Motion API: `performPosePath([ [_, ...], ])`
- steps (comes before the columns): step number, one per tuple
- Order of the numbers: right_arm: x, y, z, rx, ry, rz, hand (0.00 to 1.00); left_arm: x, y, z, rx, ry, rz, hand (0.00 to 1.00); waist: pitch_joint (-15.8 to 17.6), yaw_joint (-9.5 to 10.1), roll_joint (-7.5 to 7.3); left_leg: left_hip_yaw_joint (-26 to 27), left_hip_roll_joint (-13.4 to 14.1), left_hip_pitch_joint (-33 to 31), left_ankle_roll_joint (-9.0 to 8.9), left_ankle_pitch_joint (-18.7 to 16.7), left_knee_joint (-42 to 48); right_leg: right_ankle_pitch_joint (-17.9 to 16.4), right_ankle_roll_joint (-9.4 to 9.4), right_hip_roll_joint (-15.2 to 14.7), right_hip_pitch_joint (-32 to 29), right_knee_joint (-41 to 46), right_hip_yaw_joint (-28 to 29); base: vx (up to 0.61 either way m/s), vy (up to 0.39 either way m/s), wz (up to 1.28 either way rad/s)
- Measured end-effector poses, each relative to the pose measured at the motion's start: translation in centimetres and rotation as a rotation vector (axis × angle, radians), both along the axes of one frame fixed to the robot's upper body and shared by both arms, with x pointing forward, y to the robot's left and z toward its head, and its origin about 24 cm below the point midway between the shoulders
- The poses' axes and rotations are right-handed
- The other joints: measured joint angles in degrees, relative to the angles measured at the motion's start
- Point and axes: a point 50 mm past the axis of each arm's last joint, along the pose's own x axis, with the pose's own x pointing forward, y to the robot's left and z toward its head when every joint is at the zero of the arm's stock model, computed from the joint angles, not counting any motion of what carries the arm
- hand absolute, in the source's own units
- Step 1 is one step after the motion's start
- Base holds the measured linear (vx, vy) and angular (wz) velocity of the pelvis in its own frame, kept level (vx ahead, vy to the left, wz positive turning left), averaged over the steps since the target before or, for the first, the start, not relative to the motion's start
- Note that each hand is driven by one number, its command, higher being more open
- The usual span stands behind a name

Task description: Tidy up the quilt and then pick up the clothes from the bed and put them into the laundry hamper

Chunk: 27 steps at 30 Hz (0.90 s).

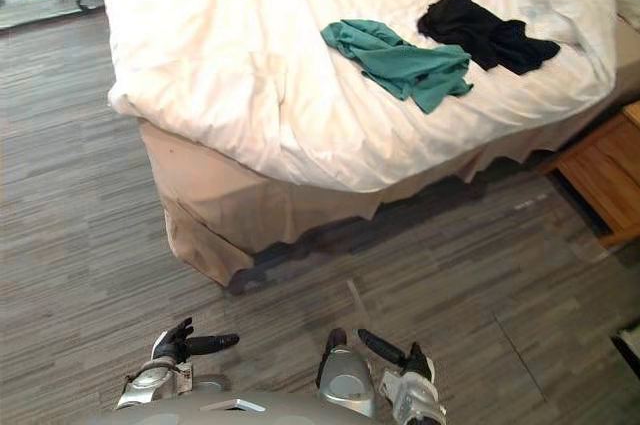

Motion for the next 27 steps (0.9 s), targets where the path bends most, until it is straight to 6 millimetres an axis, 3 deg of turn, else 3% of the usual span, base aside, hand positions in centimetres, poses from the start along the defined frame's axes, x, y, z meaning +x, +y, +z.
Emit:
performPosePath([
  [3,0.5,0.4,0.1,-0.021,0.006,0.1,1.0,-0.2,-0.1,-0.1,-0.012,-0.002,0.015,1.0,-0.3,-0.09,-0.19,-0.3,0.5,-4.0,-0.64,0.2,8.0,-0.8,-0.3,0.0,3.7,-2.3,-3.5,0.1,-0.162,0.55],
  [4,0.6,0.5,0.1,-0.022,0.005,0.111,1.0,0.0,-0.1,0.0,-0.012,-0.007,0.015,1.0,-0.3,-0.04,-0.28,0.2,0.4,-5.6,-1.48,0.5,10.5,-0.9,-0.24,-0.2,4.2,-2.9,-4.2,0.05,-0.094,0.66],
  [6,0.8,0.3,0.2,-0.034,0.007,0.138,1.0,0.4,0.2,0.2,-0.006,-0.028,0.02,1.0,-0.2,0.2,-0.67,6.0,1.0,-11.1,-4.36,2.9,18.0,-0.5,0.11,-1.6,6.3,-5.2,-7.1,0.05,-0.06,0.64],
  [7,0.7,0.3,0.1,-0.033,0.011,0.139,1.0,0.5,0.3,0.3,-0.005,-0.031,0.028,1.0,-0.1,0.34,-0.83,7.9,1.2,-11.6,-3.99,3.5,19.0,-0.3,0.14,-1.9,7.1,-6.0,-7.6,0.06,-0.032,0.5],
  [8,0.5,0.5,0.0,-0.03,0.023,0.137,1.0,0.4,0.3,0.3,-0.011,-0.033,0.047,1.0,0.1,0.9,-1.36,12.5,1.6,-11.5,-2.24,2.0,18.4,0.2,0.03,-2.4,8.3,-7.3,-8.4,0.04,-0.002,0.36],
  [9,0.5,0.2,0.0,-0.041,0.03,0.143,1.0,0.3,0.1,0.2,-0.02,-0.03,0.052,1.0,-0.2,1.21,-0.66,15.7,1.0,-11.2,-1.53,-0.1,13.7,0.7,0.32,-2.7,8.8,-8.1,-9.1,0.06,0.043,0.26],
  [10,0.5,0.2,0.0,-0.042,0.03,0.145,1.0,0.3,0.1,0.2,-0.021,-0.03,0.052,1.0,-0.2,1.23,-0.56,15.9,0.8,-11.1,-1.48,0.0,12.6,0.7,0.38,-2.8,8.8,-8.2,-9.1,0.06,0.108,0.23],
  [11,0.5,-0.3,0.1,-0.055,0.031,0.139,1.0,0.1,-0.2,0.1,-0.03,-0.02,0.053,1.0,-0.3,0.94,0.75,17.0,-1.8,-10.8,0.62,4.6,3.0,1.1,1.09,-2.4,9.3,-8.7,-10.0,0.09,0.117,0.18],
  [12,0.4,0.1,0.0,-0.043,0.033,0.128,1.0,0.0,0.2,0.1,-0.022,-0.013,0.055,1.0,-0.7,0.9,-0.15,17.2,-3.1,-8.5,1.08,6.3,-0.2,1.7,1.44,-2.5,10.2,-10.2,-9.9,0.09,0.095,0.2],
  [14,0.2,1.1,-0.2,-0.017,0.035,0.121,1.0,-0.1,1.1,0.2,0.0,-0.012,0.055,1.0,-1.0,1.03,-2.06,17.1,-4.7,-7.1,1.38,7.1,-3.2,2.6,2.18,-2.6,11.5,-13.0,-9.8,0.06,0.079,0.08],
  [16,0.0,1.5,-0.4,0.005,0.034,0.085,1.0,-0.4,1.5,0.1,0.01,0.003,0.055,1.0,-1.3,0.46,-2.93,17.0,-5.6,-5.3,1.53,7.4,-4.8,2.9,2.11,-3.0,13.2,-14.1,-10.1,0.06,0.065,0.07],
  [21,-0.1,1.5,-0.4,0.009,0.03,0.062,1.0,-0.8,1.4,-0.1,-0.001,0.015,0.075,1.0,-1.5,-0.24,-2.46,16.8,-6.0,-3.9,1.71,8.3,-6.6,2.9,2.1,-2.9,14.3,-14.6,-10.5,0.01,0.002,0.04],
  [23,-0.2,1.3,-0.4,0.013,0.028,0.032,1.0,-1.3,1.1,-0.3,-0.047,0.019,0.163,1.0,-1.6,-0.27,-2.02,16.5,-5.9,-3.6,1.71,9.1,-7.9,2.9,2.06,-2.7,14.3,-14.7,-11.0,-0.01,-0.029,0.08],
  [27,-0.5,1.1,-0.4,0.013,0.035,0.005,1.0,-3.9,2.2,-0.8,-0.142,0.023,0.521,1.0,-1.7,-0.27,-2.05,16.7,-5.7,-1.4,1.47,9.8,-10.0,2.8,1.97,-2.2,15.5,-14.7,-10.9,-0.02,-0.007,-0.01],
])
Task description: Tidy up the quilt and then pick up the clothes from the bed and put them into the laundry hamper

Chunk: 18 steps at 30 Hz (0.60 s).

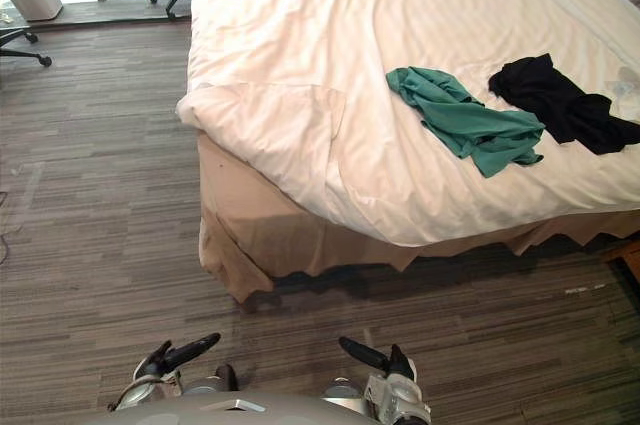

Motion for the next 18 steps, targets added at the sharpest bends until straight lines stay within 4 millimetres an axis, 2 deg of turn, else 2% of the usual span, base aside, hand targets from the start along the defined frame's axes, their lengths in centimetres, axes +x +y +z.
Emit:
performPosePath([
  [4,-0.4,-0.1,-0.1,0.0,0.015,-0.007,1.0,-2.2,2.8,0.2,-0.016,-0.024,0.464,1.0,-0.2,0.08,-0.3,0.2,-0.1,0.7,0.03,0.9,-1.6,0.1,0.11,0.0,-0.1,0.0,0.3,-0.06,0.013,-0.03],
  [5,-0.6,-0.1,-0.1,-0.005,0.024,-0.006,1.0,-3.2,4.7,0.6,0.001,-0.05,0.669,1.0,-0.3,0.11,-0.32,0.2,-0.1,1.1,-0.07,1.3,-2.2,0.1,0.12,0.1,-0.2,0.0,0.4,-0.04,0.001,-0.03],
  [8,-1.3,-0.2,-0.3,-0.017,0.05,-0.007,1.0,-4.0,8.6,2.0,0.061,-0.144,0.997,1.0,-0.9,0.22,-0.23,0.3,0.0,1.2,-0.12,1.3,-2.3,0.1,0.12,0.3,-0.1,0.0,0.6,-0.04,-0.009,-0.03],
  [9,-1.9,-0.3,-0.4,-0.026,0.068,0.007,1.0,-4.3,10.5,2.9,0.097,-0.189,1.107,1.0,-1.4,0.25,-0.3,0.2,0.1,1.2,-0.14,1.3,-2.3,0.1,0.11,0.4,-0.1,0.0,0.6,0.0,0.0,0.0],
  [10,-2.1,-0.3,-0.4,-0.035,0.077,0.023,1.0,-4.3,11.4,3.5,0.116,-0.219,1.149,1.0,-1.5,0.27,-0.29,0.2,0.1,1.2,-0.15,1.3,-2.3,0.1,0.11,0.4,-0.1,0.0,0.6,0.0,0.0,0.0],
  [11,-2.7,-0.4,-0.5,-0.053,0.099,0.053,1.0,-3.9,13.4,4.8,0.163,-0.281,1.193,1.0,-1.6,0.48,-0.23,0.0,0.1,1.1,-0.17,1.3,-2.3,0.1,0.1,0.4,-0.1,0.0,0.5,-0.04,-0.003,0.06],
  [12,-3.4,-0.5,-0.6,-0.062,0.119,0.062,1.0,-2.8,15.3,6.3,0.213,-0.352,1.195,1.0,-1.7,0.91,-0.09,-0.3,0.1,0.7,-0.19,1.4,-2.3,0.1,0.09,0.4,-0.2,0.0,0.3,-0.04,-0.003,0.1],
  [13,-3.8,-0.6,-0.6,-0.064,0.13,0.067,1.0,-2.1,16.2,7.3,0.244,-0.388,1.18,1.0,-1.9,1.13,-0.03,-0.6,0.1,0.4,-0.19,1.5,-2.3,0.1,0.08,0.4,-0.4,0.0,0.1,-0.03,-0.007,0.18],
  [14,-4.6,-0.6,-0.7,-0.064,0.148,0.07,1.0,-0.3,18.1,9.5,0.301,-0.484,1.148,1.0,-1.9,1.63,-0.03,-1.2,0.1,-0.1,-0.16,1.6,-2.4,0.0,0.0,0.5,-0.4,0.0,-0.4,-0.02,-0.012,0.2],
  [16,-5.2,-0.6,-0.8,-0.064,0.16,0.064,1.0,2.1,20.4,13.6,0.416,-0.631,1.055,1.0,-2.0,1.99,-0.01,-1.7,0.1,-0.8,-0.15,1.8,-2.5,-0.2,-0.38,0.5,-0.9,0.0,-0.8,-0.02,-0.009,0.13],
  [18,-5.3,-0.7,-0.7,-0.066,0.153,0.062,1.0,5.4,21.7,20.0,0.62,-0.827,0.873,1.0,-2.1,2.64,0.13,-1.7,0.1,-1.1,-0.14,2.0,-2.3,-0.2,-0.4,0.6,-1.3,0.1,-0.7,0.0,0.0,0.0],
])
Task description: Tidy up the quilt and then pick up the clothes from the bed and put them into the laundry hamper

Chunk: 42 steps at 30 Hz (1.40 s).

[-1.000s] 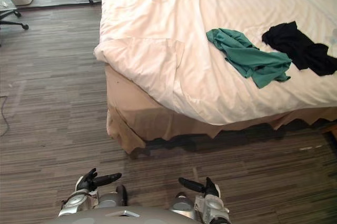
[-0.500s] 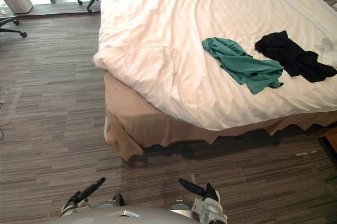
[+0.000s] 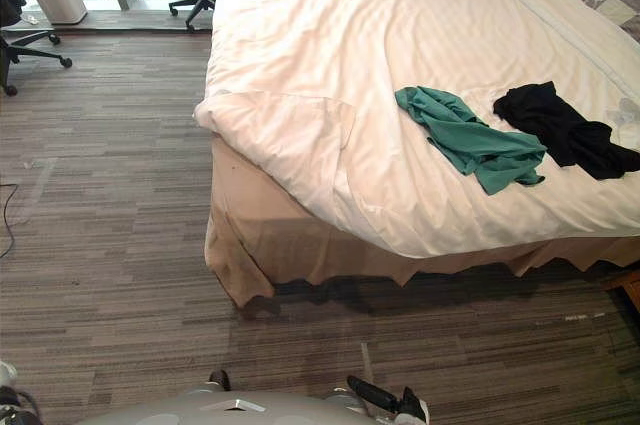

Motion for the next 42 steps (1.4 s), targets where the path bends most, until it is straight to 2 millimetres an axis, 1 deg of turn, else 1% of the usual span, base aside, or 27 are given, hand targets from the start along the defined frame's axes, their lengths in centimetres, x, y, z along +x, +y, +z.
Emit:
performPosePath([
  [1,-0.2,0.0,0.0,0.0,0.001,-0.002,1.0,1.0,-0.1,1.6,0.074,-0.005,-0.026,1.0,-0.1,0.4,0.09,0.0,0.0,0.0,0.0,0.0,0.0,0.0,-0.02,0.0,0.0,0.0,0.0,0.0,0.0,0.0],
  [2,-0.3,-0.1,0.0,-0.001,-0.001,-0.006,1.0,2.6,-0.5,4.6,0.21,-0.035,-0.072,1.0,-0.3,0.75,0.26,0.0,-0.1,0.0,0.01,0.0,0.0,0.1,-0.01,0.0,0.0,0.0,0.0,0.0,0.0,0.0],
  [3,-0.4,-0.1,0.0,0.006,-0.008,-0.006,1.0,3.9,-1.2,7.1,0.344,-0.025,-0.108,1.0,-0.6,0.73,0.51,0.0,-0.1,0.0,0.01,0.0,0.0,0.1,-0.01,0.0,0.0,0.0,0.0,0.0,0.0,0.0],
  [4,-0.4,-0.1,0.0,0.015,-0.013,-0.01,1.0,4.6,-1.7,8.3,0.414,-0.01,-0.126,1.0,-0.7,0.72,0.67,0.0,-0.1,0.1,0.01,0.0,0.1,0.1,-0.02,0.0,0.0,0.0,0.0,0.0,0.0,0.0],
  [5,-0.4,-0.2,0.0,0.028,-0.021,-0.015,1.0,5.7,-2.8,10.0,0.54,0.028,-0.171,1.0,-0.9,0.65,1.01,0.0,-0.1,0.1,0.01,0.0,0.1,0.1,-0.04,0.0,0.0,0.0,0.1,0.0,0.0,0.0],
  [6,-0.6,-0.4,0.1,0.039,-0.029,-0.04,1.0,7.0,-4.1,11.1,0.658,0.083,-0.224,1.0,-1.2,0.62,1.32,0.1,-0.1,0.1,0.02,0.0,0.1,0.1,-0.07,0.0,-0.1,0.0,0.2,0.01,0.005,-0.05],
  [7,-0.8,-0.6,0.1,0.048,-0.033,-0.054,1.0,8.2,-5.3,11.9,0.765,0.142,-0.265,1.0,-1.4,0.59,1.62,0.2,-0.1,0.1,0.03,0.0,0.1,0.1,-0.06,0.0,-0.2,0.0,0.3,0.0,0.004,-0.06],
  [9,-0.9,-0.9,0.1,0.053,-0.037,-0.065,1.0,9.4,-6.8,12.4,0.862,0.199,-0.315,1.0,-1.6,0.3,2.37,0.8,-0.1,0.0,0.06,0.0,0.1,0.2,-0.05,0.0,-0.9,0.1,0.9,-0.02,0.008,-0.15],
  [10,-1.2,-1.0,0.1,0.058,-0.035,-0.077,1.0,10.3,-8.0,12.9,0.929,0.237,-0.353,1.0,-2.1,0.03,2.86,1.4,0.1,-0.6,0.05,0.0,0.1,0.2,0.06,0.1,-1.7,0.3,1.7,-0.02,0.01,-0.21],
  [11,-1.2,-1.1,0.1,0.059,-0.037,-0.083,1.0,10.6,-8.6,13.1,0.962,0.249,-0.37,1.0,-2.1,-0.25,3.03,1.6,0.1,-1.0,0.05,0.0,0.1,0.2,0.08,0.1,-2.2,0.4,1.9,-0.01,0.003,-0.19],
  [12,-1.2,-1.1,0.1,0.062,-0.045,-0.088,1.0,11.4,-9.6,13.6,1.046,0.292,-0.402,1.0,-2.2,-1.1,3.28,1.9,0.3,-1.6,0.04,0.0,0.1,0.2,0.11,0.2,-3.3,0.7,2.3,-0.01,0.001,-0.26],
  [13,-1.1,-1.1,0.2,0.064,-0.055,-0.087,1.0,12.5,-10.7,14.2,1.136,0.344,-0.434,1.0,-2.2,-1.22,3.36,2.8,0.4,-1.8,0.04,0.0,0.1,0.2,0.11,0.2,-4.3,1.1,3.4,-0.01,-0.001,-0.29],
  [14,-1.1,-1.1,0.2,0.064,-0.058,-0.087,1.0,13.1,-11.3,14.5,1.177,0.36,-0.452,1.0,-2.2,-1.39,3.33,3.2,0.5,-2.0,0.03,0.0,0.1,0.3,0.14,0.3,-4.7,1.2,3.8,-0.04,-0.004,-0.34],
  [15,-0.8,-1.2,0.2,0.062,-0.071,-0.088,1.0,14.5,-12.9,15.8,1.285,0.377,-0.482,1.0,-2.3,-2.19,3.21,3.8,0.6,-3.4,0.03,0.0,0.1,0.3,0.14,0.3,-6.6,1.7,4.5,-0.03,-0.004,-0.23],
  [18,-0.1,-1.3,0.3,0.058,-0.093,-0.091,1.0,16.4,-14.9,18.4,1.5,0.441,-0.462,1.0,-2.1,-2.82,2.93,5.4,0.7,-5.9,0.05,0.3,0.2,0.5,0.06,0.2,-11.0,2.9,6.5,-0.01,-0.003,-0.32],
  [19,0.5,-1.3,0.4,0.056,-0.111,-0.086,1.0,17.4,-15.7,19.7,1.599,0.484,-0.431,1.0,-1.8,-3.85,2.78,6.2,0.7,-7.6,0.06,0.3,0.8,1.0,-0.33,0.2,-13.0,3.0,7.2,0.0,-0.008,-0.29],
  [22,1.9,-1.4,0.7,0.049,-0.15,-0.074,1.0,18.5,-16.3,21.8,1.655,0.508,-0.378,1.0,0.0,-5.23,2.72,7.6,0.7,-9.0,0.14,0.2,1.2,1.7,-0.62,0.3,-15.2,2.9,8.9,0.01,-0.004,-0.32],
  [23,2.7,-1.3,0.9,0.046,-0.171,-0.068,1.0,18.9,-16.5,23.0,1.663,0.498,-0.351,1.0,1.3,-5.78,2.63,8.1,0.8,-10.1,0.25,0.1,1.8,2.2,-0.92,0.3,-16.5,2.9,9.5,-0.02,-0.005,-0.26],
  [26,4.3,-1.4,1.4,0.022,-0.216,-0.048,1.0,19.9,-17.5,25.4,1.697,0.496,-0.312,1.0,4.4,-6.21,2.44,9.0,1.0,-12.8,0.32,0.1,2.8,3.2,-1.32,0.4,-19.5,2.6,10.7,-0.02,-0.014,-0.21],
  [29,6.1,-1.2,2.0,0.008,-0.273,-0.01,1.0,20.2,-18.0,27.0,1.754,0.522,-0.278,1.0,7.1,-7.22,2.38,9.8,1.0,-15.5,0.46,0.0,3.3,4.3,-1.7,0.5,-22.1,1.8,11.5,-0.02,-0.016,-0.15],
  [30,6.8,-1.2,2.3,0.002,-0.297,0.0,1.0,20.4,-18.3,28.0,1.771,0.513,-0.263,1.0,8.2,-7.18,2.29,10.2,1.0,-17.0,0.51,0.0,3.7,5.0,-2.03,0.5,-23.6,1.5,12.0,-0.03,-0.014,-0.15],
  [32,7.8,-1.0,2.6,0.0,-0.325,0.003,1.0,20.6,-18.9,29.2,1.797,0.506,-0.242,1.0,9.5,-7.16,2.21,10.7,1.0,-19.0,0.52,0.0,3.8,5.9,-2.0,0.6,-25.6,0.7,12.9,-0.03,-0.008,-0.17],
  [33,8.3,-0.8,2.8,0.006,-0.348,0.004,1.0,20.6,-18.9,29.7,1.835,0.541,-0.22,1.0,10.0,-7.34,2.13,11.0,1.0,-20.3,0.53,0.0,3.8,6.3,-2.08,0.6,-27.2,0.7,13.5,-0.03,-0.003,-0.2],
  [36,9.7,-0.8,3.4,-0.001,-0.394,0.02,1.0,20.9,-19.0,30.9,1.867,0.572,-0.208,1.0,11.7,-7.34,1.95,12.1,1.0,-23.1,0.55,0.0,4.0,7.6,-2.22,0.7,-30.4,-0.1,15.5,-0.01,0.007,-0.2],
  [38,11.4,-0.4,4.1,-0.013,-0.437,0.057,1.0,21.2,-18.8,31.6,1.872,0.612,-0.215,1.0,13.0,-7.42,1.82,13.0,0.9,-25.5,0.58,0.0,4.1,8.8,-2.35,0.8,-33.2,-0.5,17.2,-0.01,0.021,-0.22],
  [39,12.3,-0.2,4.5,-0.01,-0.469,0.06,1.0,21.6,-18.8,31.7,1.87,0.645,-0.237,0.0,14.0,-7.52,1.67,13.3,0.9,-26.3,0.59,0.0,4.2,9.4,-2.33,0.8,-33.9,-1.2,17.7,-0.01,0.018,-0.16],
  [42,13.8,0.5,5.6,0.009,-0.552,0.079,1.0,22.4,-18.9,31.7,1.875,0.696,-0.296,0.0,14.6,-7.58,1.27,14.2,1.2,-28.9,0.58,0.0,4.6,9.4,-2.32,0.5,-36.6,-1.2,18.3,0.01,0.008,-0.07],
])
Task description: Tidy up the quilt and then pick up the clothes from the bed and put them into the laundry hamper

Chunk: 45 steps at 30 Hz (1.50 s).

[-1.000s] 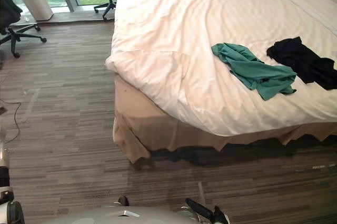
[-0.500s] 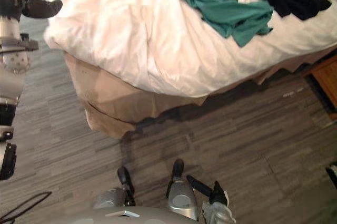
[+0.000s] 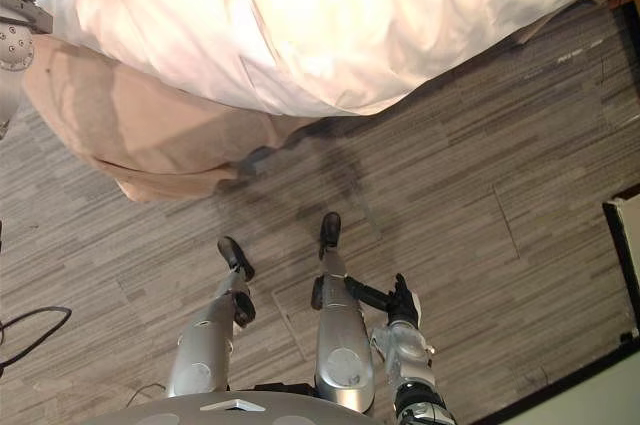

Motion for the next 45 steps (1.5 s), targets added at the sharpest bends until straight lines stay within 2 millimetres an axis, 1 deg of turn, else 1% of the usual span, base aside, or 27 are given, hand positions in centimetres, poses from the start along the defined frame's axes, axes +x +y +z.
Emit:
performPosePath([
  [6,1.9,2.4,1.6,0.041,-0.112,0.058,1.0,-0.1,-1.4,0.9,-0.017,0.02,-0.091,0.0,0.0,2.0,-0.03,2.4,1.1,0.1,-0.01,0.0,0.1,0.2,0.05,0.5,-0.4,0.3,0.8,0.04,-0.013,-0.07],
  [9,1.8,2.9,1.5,0.052,-0.11,0.072,1.0,0.6,-2.3,-0.1,-0.029,0.108,-0.136,0.0,0.0,2.16,-0.01,3.0,1.3,2.9,-0.01,0.0,0.9,0.2,0.04,0.3,2.9,0.7,0.5,0.1,0.0,0.11],
  [11,1.4,2.7,1.3,0.049,-0.097,0.072,1.0,1.1,-2.8,-1.9,0.011,0.201,-0.146,0.0,-0.1,2.02,0.04,3.3,1.8,4.9,-0.02,0.0,3.4,0.1,0.0,-0.2,5.9,2.3,-0.5,0.14,-0.001,0.33],
  [12,0.6,2.6,1.0,0.046,-0.079,0.068,1.0,1.4,-3.4,-3.9,0.04,0.278,-0.167,0.0,0.0,1.96,-0.14,3.7,2.9,5.0,-0.46,-1.2,9.1,0.0,-0.11,-1.0,9.2,2.9,-1.7,0.2,0.005,0.59],
  [13,-0.4,2.4,0.4,0.04,-0.045,0.071,1.0,1.3,-3.7,-6.5,0.062,0.354,-0.203,0.0,-0.8,1.79,-0.01,4.9,3.4,3.9,-0.16,-5.6,12.6,-0.4,-0.59,-1.9,12.6,2.9,-2.3,0.23,0.011,0.63],
  [14,-1.2,1.9,0.0,0.02,-0.014,0.075,1.0,1.1,-3.9,-7.8,0.073,0.388,-0.231,0.0,-1.8,1.86,0.66,4.2,1.6,5.0,0.42,-4.4,5.1,-1.0,-0.5,-2.1,13.2,3.6,-2.9,0.23,0.099,0.54],
  [15,-2.7,0.6,-0.7,-0.004,0.035,0.051,1.0,0.2,-4.2,-11.0,0.074,0.472,-0.29,0.0,-3.5,2.15,3.2,2.4,0.8,6.3,3.4,9.0,-5.0,-5.6,1.7,-1.6,15.7,7.6,-4.4,0.2,0.113,0.53],
  [16,-3.3,0.5,-1.2,0.004,0.07,0.033,1.0,-0.5,-4.0,-12.8,0.066,0.518,-0.314,0.0,-5.1,1.22,2.25,2.5,-0.5,7.8,4.03,6.7,-4.6,-8.5,2.41,-2.9,17.2,9.0,-5.4,0.22,0.108,0.62],
  [17,-3.6,0.6,-1.5,0.007,0.09,0.029,1.0,-0.9,-4.1,-13.8,0.048,0.548,-0.34,0.0,-5.8,1.15,1.59,1.7,-1.2,8.5,4.11,6.8,-4.6,-9.1,3.07,-3.8,17.8,10.0,-6.2,0.19,0.019,0.52],
  [19,-3.7,0.4,-1.8,0.004,0.118,0.061,1.0,-2.8,-2.9,-17.2,-0.035,0.647,-0.368,0.0,-6.2,2.18,2.14,-0.8,-0.2,11.4,4.13,6.8,-4.5,-11.4,2.72,-3.7,17.3,14.7,-6.9,0.22,-0.062,0.21],
  [20,-3.5,0.3,-1.7,-0.014,0.12,0.094,1.0,-4.4,-1.0,-20.1,-0.147,0.738,-0.348,0.0,-6.4,2.12,3.5,-3.6,1.9,13.8,4.11,6.8,-4.5,-12.9,2.42,-0.2,18.1,9.9,-7.3,0.17,-0.125,0.15],
  [21,-3.5,0.3,-1.7,-0.02,0.126,0.103,1.0,-5.0,-0.2,-21.2,-0.191,0.778,-0.335,0.0,-6.5,1.96,3.5,-3.9,2.1,14.9,3.89,6.7,-4.5,-12.4,2.45,1.0,19.0,5.2,-7.6,0.16,-0.194,0.24],
  [22,-3.9,0.4,-2.0,-0.027,0.149,0.115,1.0,-6.2,0.7,-22.8,-0.236,0.833,-0.316,0.0,-7.4,1.87,2.52,-4.0,1.5,16.6,2.65,5.9,-4.5,-8.8,1.93,1.6,20.9,-2.4,-8.1,0.11,-0.199,0.47],
  [23,-4.6,0.2,-2.4,-0.03,0.185,0.12,1.0,-7.9,1.5,-24.5,-0.299,0.889,-0.306,0.0,-8.6,1.43,0.59,-4.8,-0.4,18.1,-0.21,2.7,-2.6,-2.7,0.63,0.6,21.5,-3.5,-9.2,0.13,-0.187,0.51],
  [24,-5.1,-1.1,-2.6,-0.077,0.237,0.138,1.0,-10.0,1.2,-27.5,-0.428,0.953,-0.325,0.0,-10.3,1.86,4.09,-5.7,1.8,18.4,-0.86,1.0,-1.4,-2.3,0.46,2.3,22.7,-3.2,-9.7,0.18,-0.108,0.36],
  [26,-6.1,-2.2,-3.0,-0.101,0.294,0.136,1.0,-13.4,1.4,-30.0,-0.507,1.053,-0.329,0.0,-11.8,3.05,5.0,-5.8,2.3,19.9,-1.65,0.3,-0.7,-3.2,0.06,2.9,25.0,-4.6,-9.7,0.17,-0.054,-0.01],
  [27,-6.4,-2.6,-3.1,-0.115,0.319,0.143,1.0,-14.6,1.4,-31.1,-0.546,1.095,-0.327,1.0,-12.3,3.64,5.76,-5.9,2.8,20.4,-2.06,-0.1,-0.7,-3.2,0.0,3.5,25.7,-4.9,-9.8,0.11,-0.08,0.03],
  [28,-6.9,-2.7,-3.3,-0.124,0.353,0.156,1.0,-16.3,1.4,-32.6,-0.617,1.147,-0.313,1.0,-12.9,3.84,6.04,-6.3,3.0,20.7,-2.22,-0.5,-0.7,-3.5,-0.29,3.9,26.2,-5.0,-10.1,0.05,-0.052,0.07],
  [31,-7.6,-2.4,-3.6,-0.107,0.382,0.173,1.0,-18.0,1.1,-35.0,-0.736,1.184,-0.285,1.0,-13.3,4.61,5.54,-6.8,2.9,22.3,-2.12,-1.3,-0.1,-3.5,-0.3,3.9,28.2,-5.0,-10.4,0.02,-0.011,0.04],
  [35,-8.6,-1.2,-4.2,-0.102,0.428,0.239,1.0,-20.6,2.1,-40.2,-0.91,1.279,-0.152,1.0,-16.7,4.83,2.18,-7.1,2.0,23.6,-2.1,-3.1,1.2,-4.0,0.44,2.7,29.9,-5.1,-10.3,-0.02,0.061,-0.05],
  [36,-8.9,-1.0,-4.4,-0.099,0.446,0.251,1.0,-21.6,2.4,-42.1,-0.991,1.299,-0.082,1.0,-17.4,4.97,1.8,-7.1,1.6,23.7,-2.01,-3.2,1.3,-4.1,0.65,2.3,30.0,-5.1,-10.3,-0.03,0.06,-0.01],
  [39,-9.4,-0.6,-4.7,-0.084,0.462,0.268,1.0,-23.5,3.0,-45.1,-1.138,1.305,0.097,1.0,-17.9,5.09,0.8,-7.1,0.9,25.0,-1.77,-3.4,1.2,-4.0,1.19,1.6,31.1,-5.1,-10.3,-0.04,0.054,-0.02],
  [41,-9.6,-0.6,-4.7,-0.084,0.464,0.272,1.0,-26.8,4.0,-47.3,-1.112,1.444,0.3,1.0,-17.9,4.81,0.82,-6.8,0.7,25.6,-1.82,-3.7,1.2,-4.1,1.6,1.3,31.5,-5.1,-10.1,-0.05,0.045,-0.06],
  [42,-9.9,-0.6,-4.8,-0.083,0.47,0.269,1.0,-29.6,4.8,-48.5,-1.128,1.514,0.474,1.0,-17.9,4.76,0.71,-7.0,0.6,25.6,-1.82,-3.7,1.2,-4.4,2.05,1.2,31.4,-5.1,-10.3,-0.02,0.01,0.07],
  [43,-10.3,-0.6,-4.8,-0.082,0.481,0.266,1.0,-32.8,5.8,-49.1,-1.137,1.568,0.653,1.0,-17.9,4.94,0.61,-7.5,0.6,25.5,-1.83,-3.7,1.2,-4.5,2.17,1.3,31.4,-5.1,-10.7,0.0,-0.001,0.13],
  [44,-10.7,-0.6,-4.9,-0.081,0.493,0.261,1.0,-34.5,6.2,-49.1,-1.147,1.58,0.734,1.0,-17.9,5.07,0.59,-7.7,0.6,25.5,-1.84,-3.7,1.1,-4.6,2.2,1.3,31.5,-5.1,-10.9,0.03,-0.008,0.19],
  [45,-11.3,-0.6,-5.1,-0.067,0.51,0.239,1.0,-37.5,6.9,-48.9,-1.157,1.589,0.867,1.0,-17.9,5.14,0.57,-8.1,0.6,25.5,-1.89,-3.8,1.1,-4.7,2.31,1.3,31.8,-5.1,-11.4,0.03,0.0,0.22],
])
